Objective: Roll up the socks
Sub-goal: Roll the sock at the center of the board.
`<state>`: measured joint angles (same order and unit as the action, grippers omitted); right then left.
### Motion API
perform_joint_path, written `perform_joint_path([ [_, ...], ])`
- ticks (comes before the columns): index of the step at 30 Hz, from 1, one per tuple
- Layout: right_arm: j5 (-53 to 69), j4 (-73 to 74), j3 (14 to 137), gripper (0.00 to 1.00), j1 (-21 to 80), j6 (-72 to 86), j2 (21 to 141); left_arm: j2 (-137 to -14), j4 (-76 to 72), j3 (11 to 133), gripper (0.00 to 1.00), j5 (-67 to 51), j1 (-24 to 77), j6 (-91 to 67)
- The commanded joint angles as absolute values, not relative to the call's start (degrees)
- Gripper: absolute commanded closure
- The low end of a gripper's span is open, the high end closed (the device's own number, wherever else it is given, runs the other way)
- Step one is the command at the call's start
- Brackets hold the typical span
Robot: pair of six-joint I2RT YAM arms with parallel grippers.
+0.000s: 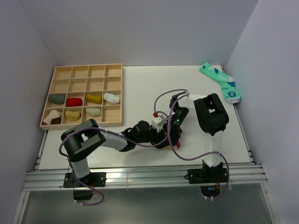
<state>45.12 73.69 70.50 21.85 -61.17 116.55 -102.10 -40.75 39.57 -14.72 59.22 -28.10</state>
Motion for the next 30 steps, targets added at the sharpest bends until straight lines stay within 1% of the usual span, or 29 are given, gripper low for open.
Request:
perform_joint_path([
  [1, 45.0, 72.4, 71.4, 0.64, 21.5, -60.7, 117.2, -103.1, -43.5, 39.7, 0.51, -20.7, 58.7, -27.2],
  [6, 44.8, 72.2, 71.4, 0.65, 21.5, -60.5, 117.3, -104.7, -42.3, 40.4, 0.52, -21.4, 58.3, -27.2],
  [8, 44.8, 71.6, 71.3, 0.65, 21.4, -59.9, 117.2, -105.3, -41.7, 40.9, 0.57, -21.5, 58.3, -27.5],
  [10, 44.4, 69.9, 70.8, 0.64, 21.4, -58.6, 116.5, -105.7, -41.2, 41.3, 0.66, -22.1, 58.3, -27.9],
  [11, 44.1, 68.9, 70.5, 0.65, 21.4, -57.9, 116.0, -105.9, -40.9, 41.6, 0.75, -22.3, 58.3, -28.1],
  [13, 43.2, 65.6, 69.3, 0.64, 21.4, -55.2, 114.4, -106.2, -40.8, 41.7, 0.79, -23.2, 58.3, -28.4],
  [14, 42.3, 64.7, 68.6, 0.62, 21.4, -54.5, 113.6, -106.4, -40.2, 41.7, 0.84, -23.4, 58.3, -28.8],
  [16, 41.3, 61.4, 67.8, 0.59, 21.4, -52.0, 111.0, -106.7, -39.1, 42.4, 0.89, -24.2, 58.3, -29.1],
  [17, 40.4, 60.5, 67.3, 0.55, 21.4, -51.2, 110.0, -107.1, -38.5, 42.7, 0.95, -24.4, 58.3, -29.5],
  [19, 39.8, 58.3, 66.3, 0.53, 21.4, -49.7, 107.2, -107.6, -35.7, 44.0, 1.00, -24.2, 58.3, -30.0],
  [22, 37.6, 54.4, 64.3, 0.51, 21.4, -46.7, 102.5, -108.4, -33.8, 44.6, 1.00, -23.6, 58.3, -31.6],
  [26, 34.8, 50.6, 61.1, 0.43, 21.0, -43.8, 96.3, -108.4, -31.7, 44.6, 1.00, -22.8, 58.3, -34.3],
  [30, 33.4, 49.5, 58.6, 0.39, 20.1, -42.6, 90.5, -107.8, -29.0, 45.3, 1.00, -22.1, 58.3, -35.4],
])
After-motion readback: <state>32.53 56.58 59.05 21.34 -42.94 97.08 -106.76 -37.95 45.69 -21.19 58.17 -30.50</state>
